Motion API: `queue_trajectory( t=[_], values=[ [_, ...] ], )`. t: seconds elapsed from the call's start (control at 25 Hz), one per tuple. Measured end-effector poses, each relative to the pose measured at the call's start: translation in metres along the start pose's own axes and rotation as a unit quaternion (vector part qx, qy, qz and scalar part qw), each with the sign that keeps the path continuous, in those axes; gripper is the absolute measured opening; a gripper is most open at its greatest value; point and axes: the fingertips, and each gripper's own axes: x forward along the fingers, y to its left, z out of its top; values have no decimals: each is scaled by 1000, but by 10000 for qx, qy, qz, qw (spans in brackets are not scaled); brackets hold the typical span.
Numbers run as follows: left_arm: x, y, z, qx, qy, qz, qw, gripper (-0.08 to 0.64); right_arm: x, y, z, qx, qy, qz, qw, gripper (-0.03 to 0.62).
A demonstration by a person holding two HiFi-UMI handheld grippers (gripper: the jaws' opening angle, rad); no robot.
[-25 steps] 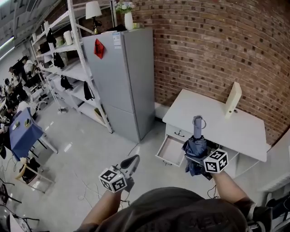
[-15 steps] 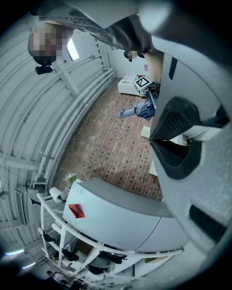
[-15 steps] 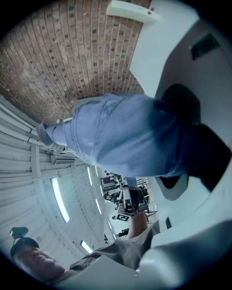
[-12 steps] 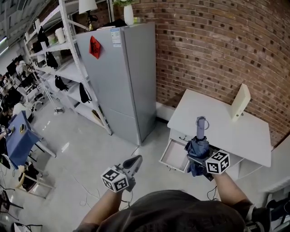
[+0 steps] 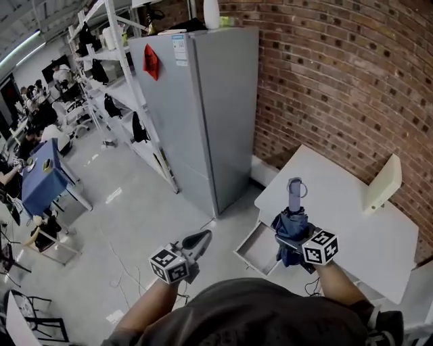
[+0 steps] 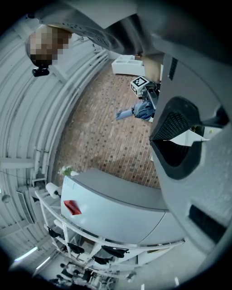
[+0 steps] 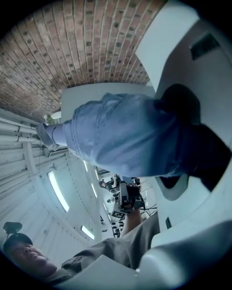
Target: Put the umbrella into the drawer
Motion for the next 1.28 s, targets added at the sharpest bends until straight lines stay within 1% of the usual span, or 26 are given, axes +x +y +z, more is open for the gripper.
queue_trajectory(
  t=[0.12, 0.2, 0.28, 0.36, 0.48, 0.6, 0.76, 0.84, 0.96, 1.04, 1.16, 1.28],
  values=[
    [28, 5, 3, -124, -112, 236, 9996, -2, 4, -30, 8, -126, 47, 272, 9995, 247],
    [41, 11, 4, -236, -171, 339, 9990, -2, 11, -45, 10, -106, 88, 333, 9994, 248],
    [43, 20, 4, -192, -130, 348, 9991, 0, 21, -50, 7, -14, 127, 355, 9993, 247],
    [39, 37, 8, -104, -126, 333, 9993, -2, 34, -50, 7, 41, 143, 320, 9994, 247],
    [24, 71, 14, -146, -172, 309, 9993, -2, 59, -45, 12, 73, 133, 170, 9997, 247],
    [6, 99, 17, -121, -79, 230, 9996, -2, 82, -35, 10, 189, 165, 2, 9997, 247],
    [-7, 126, 15, 55, 65, 219, 9997, -2, 103, -26, -1, 241, 427, -111, 9987, 247],
    [-8, 135, 13, -24, 55, 243, 9997, -2, 111, -27, -9, 208, 615, -112, 9978, 247],
    [-7, 142, 4, -273, 11, 288, 9992, 0, 121, -33, -25, 191, 899, -86, 9957, 247],
    [-5, 145, -8, -346, 80, 370, 9987, -2, 126, -39, -43, 259, 1111, -48, 9935, 247],
    [-3, 151, -39, -405, 307, 525, 9973, 0, 135, -46, -83, 392, 1488, 19, 9881, 247],
    [2, 163, -77, -702, 373, 647, 9947, -1, 155, -55, -130, 550, 1818, 101, 9817, 247]
  ],
)
